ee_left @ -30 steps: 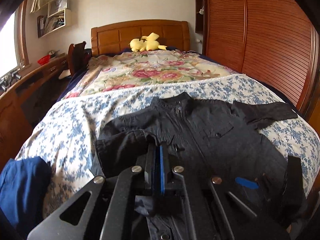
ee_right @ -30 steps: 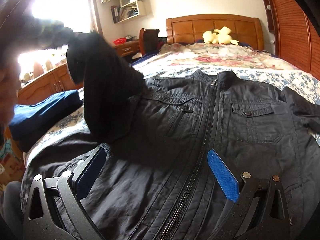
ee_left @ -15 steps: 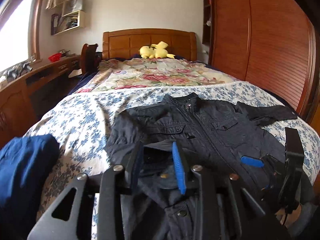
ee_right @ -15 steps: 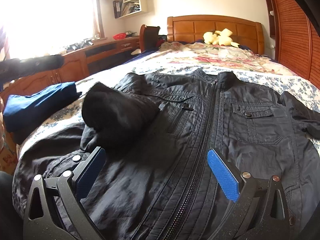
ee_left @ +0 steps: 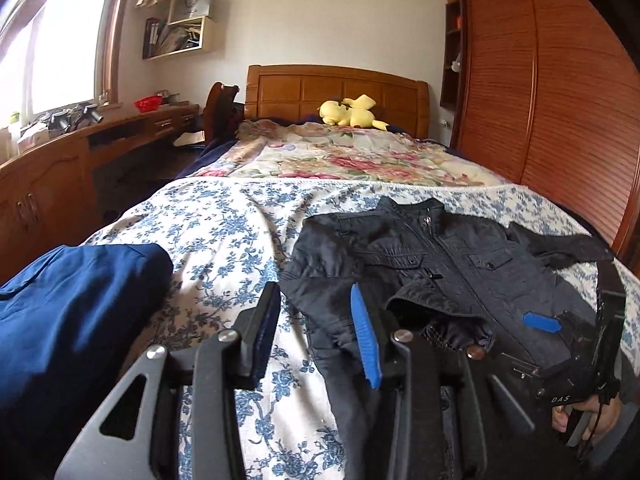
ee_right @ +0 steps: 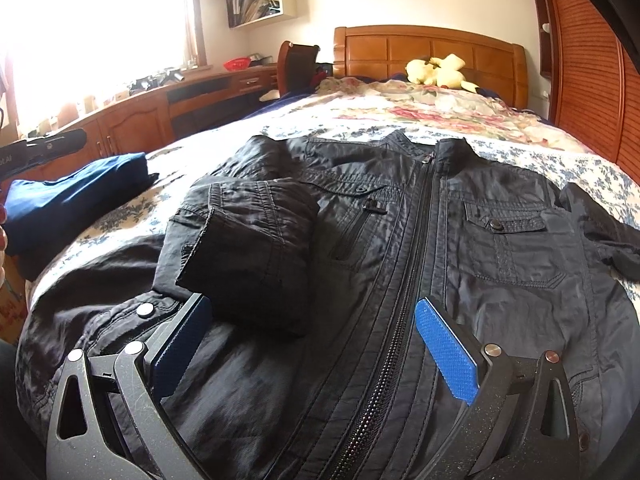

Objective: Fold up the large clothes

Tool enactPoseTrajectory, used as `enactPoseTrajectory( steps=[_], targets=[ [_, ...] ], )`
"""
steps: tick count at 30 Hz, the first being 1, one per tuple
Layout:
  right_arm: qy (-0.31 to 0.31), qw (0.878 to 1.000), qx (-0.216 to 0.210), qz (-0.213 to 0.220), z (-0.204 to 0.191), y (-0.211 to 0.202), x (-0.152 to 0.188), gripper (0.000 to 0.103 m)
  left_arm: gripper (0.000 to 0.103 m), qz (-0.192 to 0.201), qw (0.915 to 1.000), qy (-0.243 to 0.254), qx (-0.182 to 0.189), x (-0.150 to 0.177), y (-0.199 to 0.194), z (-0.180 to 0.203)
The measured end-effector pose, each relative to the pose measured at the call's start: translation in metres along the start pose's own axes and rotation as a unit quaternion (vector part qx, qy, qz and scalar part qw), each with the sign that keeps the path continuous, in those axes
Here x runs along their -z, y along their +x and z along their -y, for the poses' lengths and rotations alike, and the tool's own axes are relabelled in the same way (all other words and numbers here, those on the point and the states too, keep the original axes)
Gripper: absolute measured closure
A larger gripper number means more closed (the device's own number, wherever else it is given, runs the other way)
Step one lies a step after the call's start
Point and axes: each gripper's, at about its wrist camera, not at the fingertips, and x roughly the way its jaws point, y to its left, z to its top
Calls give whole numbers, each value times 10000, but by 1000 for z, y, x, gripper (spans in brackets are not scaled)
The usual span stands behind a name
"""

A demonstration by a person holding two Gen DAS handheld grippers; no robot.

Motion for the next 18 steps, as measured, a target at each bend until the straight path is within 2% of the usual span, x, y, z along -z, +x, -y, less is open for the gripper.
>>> enactPoseTrajectory(
  steps=[6, 11, 18],
  targets=[
    [-241, 9995, 83, -180, -10, 2, -4, 0, 65, 161, 9999, -48, -9, -4, -10, -6],
    [-684, 9976, 83, -2, -32, -12, -21, 0, 62, 158, 9999, -65, 23, -4, -10, -12],
    [-1224, 9917, -69, -384, -62, 14, -48, 2, 54, 196, 9998, -83, 48, -5, -15, -18]
  ],
)
